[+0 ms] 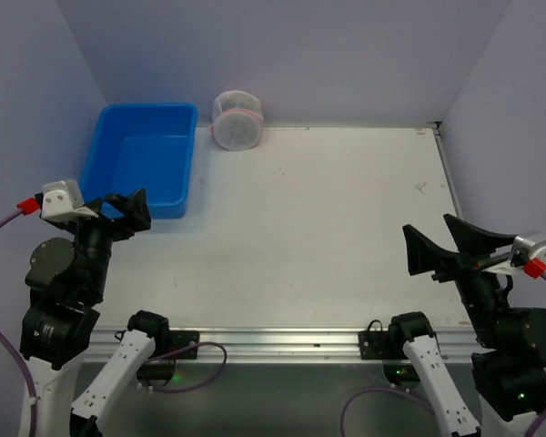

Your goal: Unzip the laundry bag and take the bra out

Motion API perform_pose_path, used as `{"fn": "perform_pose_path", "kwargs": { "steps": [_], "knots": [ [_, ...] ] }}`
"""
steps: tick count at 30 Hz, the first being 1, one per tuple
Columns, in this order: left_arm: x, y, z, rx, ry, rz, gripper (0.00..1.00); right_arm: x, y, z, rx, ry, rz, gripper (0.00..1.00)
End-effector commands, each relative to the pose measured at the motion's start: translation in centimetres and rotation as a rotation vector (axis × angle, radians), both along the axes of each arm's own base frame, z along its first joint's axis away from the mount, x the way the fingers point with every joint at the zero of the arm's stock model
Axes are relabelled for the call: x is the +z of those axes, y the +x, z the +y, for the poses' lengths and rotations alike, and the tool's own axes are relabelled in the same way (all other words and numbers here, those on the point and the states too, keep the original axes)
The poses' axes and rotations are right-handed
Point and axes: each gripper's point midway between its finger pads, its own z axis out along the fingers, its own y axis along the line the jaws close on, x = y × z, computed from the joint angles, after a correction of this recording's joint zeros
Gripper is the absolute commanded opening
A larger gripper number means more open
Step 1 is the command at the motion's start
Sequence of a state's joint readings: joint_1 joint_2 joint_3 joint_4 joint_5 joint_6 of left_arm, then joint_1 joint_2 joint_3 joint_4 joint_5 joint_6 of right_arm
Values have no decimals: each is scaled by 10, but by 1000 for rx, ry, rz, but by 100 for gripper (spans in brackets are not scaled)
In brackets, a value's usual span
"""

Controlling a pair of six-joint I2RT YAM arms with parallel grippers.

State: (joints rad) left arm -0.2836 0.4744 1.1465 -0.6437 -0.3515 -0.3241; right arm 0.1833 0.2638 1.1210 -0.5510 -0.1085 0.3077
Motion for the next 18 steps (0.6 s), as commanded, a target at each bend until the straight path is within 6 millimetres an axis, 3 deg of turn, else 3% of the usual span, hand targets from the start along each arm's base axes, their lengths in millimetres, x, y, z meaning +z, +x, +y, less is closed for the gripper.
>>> {"fn": "perform_pose_path", "kwargs": {
  "steps": [1, 4, 6, 7, 9, 10, 11, 12, 14, 16, 17, 18],
  "knots": [
    [-8, 27, -18, -51, -5, 41, 100, -13, 19, 12, 51, 18, 49, 99],
    [-22, 58, -35, -95, 8, 114, 100, -31, 31, 19, 73, 35, 112, 99],
    [-22, 78, -45, -116, -1, 118, 100, -41, 40, 22, 84, 47, 158, 99],
    [-33, 96, -51, -116, 3, 159, 100, -48, 45, 25, 89, 49, 185, 99],
    [-27, 119, -60, -124, -22, 127, 100, -59, 52, 29, 103, 61, 233, 99],
    [-38, 138, -66, -121, -23, 155, 100, -68, 60, 32, 111, 58, 274, 99],
    [-30, 151, -68, -107, -46, 111, 100, -73, 62, 34, 118, 57, 295, 99],
    [-41, 170, -73, -98, -59, 134, 100, -78, 64, 36, 129, 60, 319, 99],
    [-36, 195, -73, -53, -97, 91, 100, -90, 71, 41, 145, 55, 372, 99],
    [-48, 227, -79, -26, -124, 107, 100, -97, 75, 49, 183, 52, 398, 99],
    [-38, 240, -80, -9, -140, 53, 100, -99, 75, 51, 199, 53, 402, 99],
    [-40, 251, -81, 2, -150, 49, 100, -101, 75, 54, 213, 59, 408, 99]
  ]
}}
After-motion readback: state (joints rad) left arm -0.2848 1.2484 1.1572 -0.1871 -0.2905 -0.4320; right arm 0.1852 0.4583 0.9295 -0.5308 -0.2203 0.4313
